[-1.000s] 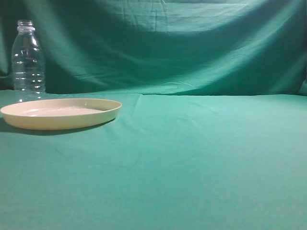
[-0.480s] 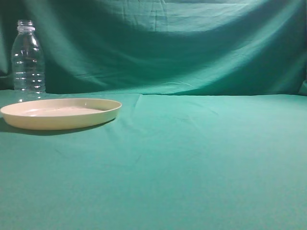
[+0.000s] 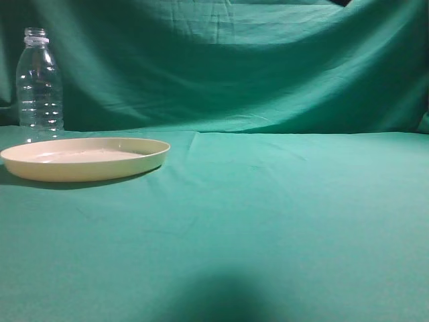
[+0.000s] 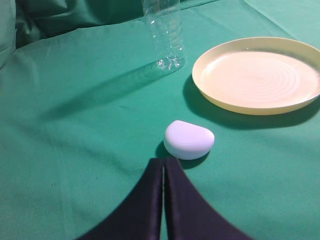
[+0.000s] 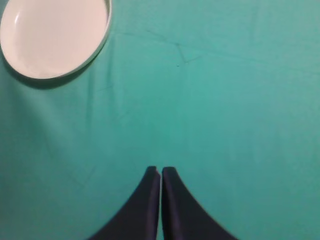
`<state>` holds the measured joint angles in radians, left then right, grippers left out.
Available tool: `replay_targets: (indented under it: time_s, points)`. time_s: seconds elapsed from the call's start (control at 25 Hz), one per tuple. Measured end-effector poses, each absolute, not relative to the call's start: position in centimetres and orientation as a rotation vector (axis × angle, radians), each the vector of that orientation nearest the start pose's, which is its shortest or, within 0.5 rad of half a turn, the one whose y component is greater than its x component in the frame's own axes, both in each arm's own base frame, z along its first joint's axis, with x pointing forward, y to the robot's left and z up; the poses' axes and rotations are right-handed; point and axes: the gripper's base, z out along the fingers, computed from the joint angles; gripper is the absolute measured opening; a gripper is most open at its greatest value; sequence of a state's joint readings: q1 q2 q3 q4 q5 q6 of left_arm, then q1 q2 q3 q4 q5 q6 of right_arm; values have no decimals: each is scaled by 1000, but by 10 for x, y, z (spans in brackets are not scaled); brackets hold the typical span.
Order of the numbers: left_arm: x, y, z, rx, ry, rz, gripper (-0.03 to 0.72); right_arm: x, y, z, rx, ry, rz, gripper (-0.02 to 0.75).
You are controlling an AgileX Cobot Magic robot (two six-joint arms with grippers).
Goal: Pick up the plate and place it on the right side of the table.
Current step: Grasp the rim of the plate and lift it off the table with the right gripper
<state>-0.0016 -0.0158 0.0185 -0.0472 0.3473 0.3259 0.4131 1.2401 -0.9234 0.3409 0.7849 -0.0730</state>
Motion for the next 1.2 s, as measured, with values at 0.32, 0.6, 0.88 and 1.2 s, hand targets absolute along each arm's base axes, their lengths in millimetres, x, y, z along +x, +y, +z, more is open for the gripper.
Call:
replay_targets:
  time_s: [0.32,0.6,0.88,1.2]
  points:
    - [53,-2,177,270,1817,182,0,264,201,278,-664,2627,328,0]
    - [53,-2,177,270,1817,182,0,312,254,261,-730,2610,297,0]
    - [53,-2,177,270,1817,182,0,352,296,227,-765,2615,280,0]
    - [53,-2,177,270,1817,182,0,372,311,195,-824,2598,261,403]
